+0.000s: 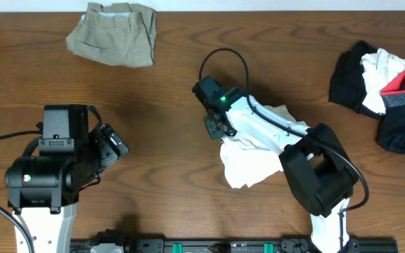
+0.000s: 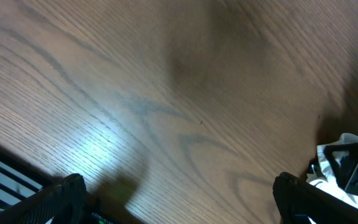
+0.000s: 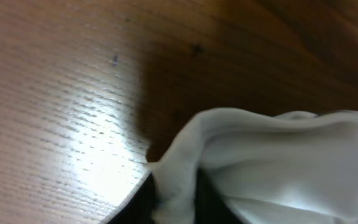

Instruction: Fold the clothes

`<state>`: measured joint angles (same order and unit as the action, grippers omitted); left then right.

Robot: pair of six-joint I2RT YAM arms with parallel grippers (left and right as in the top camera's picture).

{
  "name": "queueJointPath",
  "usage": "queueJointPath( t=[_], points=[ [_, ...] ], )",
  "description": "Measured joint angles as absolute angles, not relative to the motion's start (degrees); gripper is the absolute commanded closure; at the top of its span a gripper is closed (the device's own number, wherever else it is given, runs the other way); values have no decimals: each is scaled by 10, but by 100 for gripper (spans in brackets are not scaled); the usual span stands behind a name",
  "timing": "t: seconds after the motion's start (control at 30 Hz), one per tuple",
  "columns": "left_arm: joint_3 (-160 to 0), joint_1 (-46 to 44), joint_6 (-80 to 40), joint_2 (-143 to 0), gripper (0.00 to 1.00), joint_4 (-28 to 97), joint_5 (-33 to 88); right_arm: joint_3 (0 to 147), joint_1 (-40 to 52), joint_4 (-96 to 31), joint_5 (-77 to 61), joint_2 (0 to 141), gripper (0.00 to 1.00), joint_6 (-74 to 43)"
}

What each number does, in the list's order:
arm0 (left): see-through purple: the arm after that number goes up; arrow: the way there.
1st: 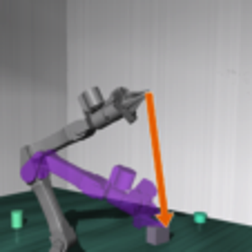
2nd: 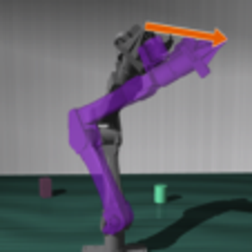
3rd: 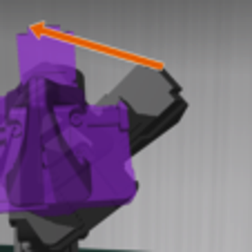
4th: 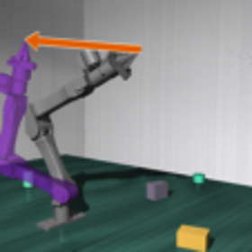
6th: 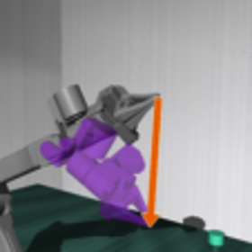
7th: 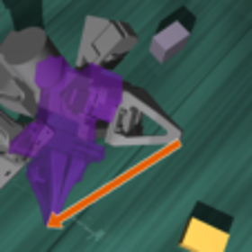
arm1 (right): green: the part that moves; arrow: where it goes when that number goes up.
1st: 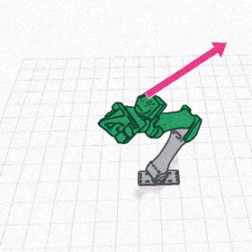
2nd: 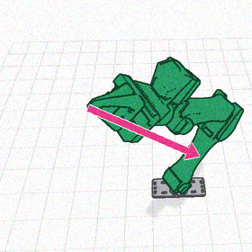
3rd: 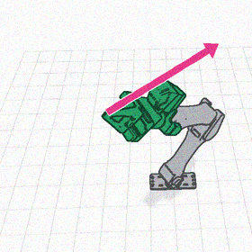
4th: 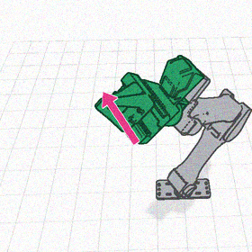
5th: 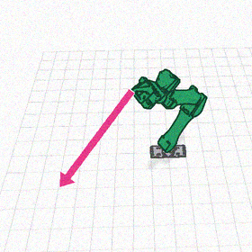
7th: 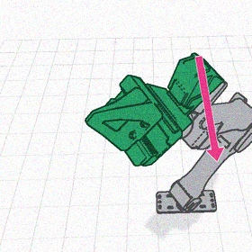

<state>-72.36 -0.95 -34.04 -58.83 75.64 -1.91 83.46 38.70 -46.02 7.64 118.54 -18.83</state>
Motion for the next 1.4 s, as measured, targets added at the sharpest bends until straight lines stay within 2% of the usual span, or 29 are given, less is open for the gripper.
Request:
queueJointPath(
  t=[0.17, 0.6, 1.2, 1.4],
  points=[
    [-724, -10, -340, -588, 2, 756, -19, 844, 387, -488, 80, 1186, 99, -192],
    [-724, -10, -340, -589, 2, 754, -19, 1027, 387, -727, 85, 1152, 99, -236],
    [-724, -10, -340, -591, 2, 754, -19, 1034, 416, -961, 86, 1122, 98, -335],
    [-724, -10, -340, -591, 2, 754, -19, 1004, 457, -970, 81, 1122, 99, -363]
  ],
)
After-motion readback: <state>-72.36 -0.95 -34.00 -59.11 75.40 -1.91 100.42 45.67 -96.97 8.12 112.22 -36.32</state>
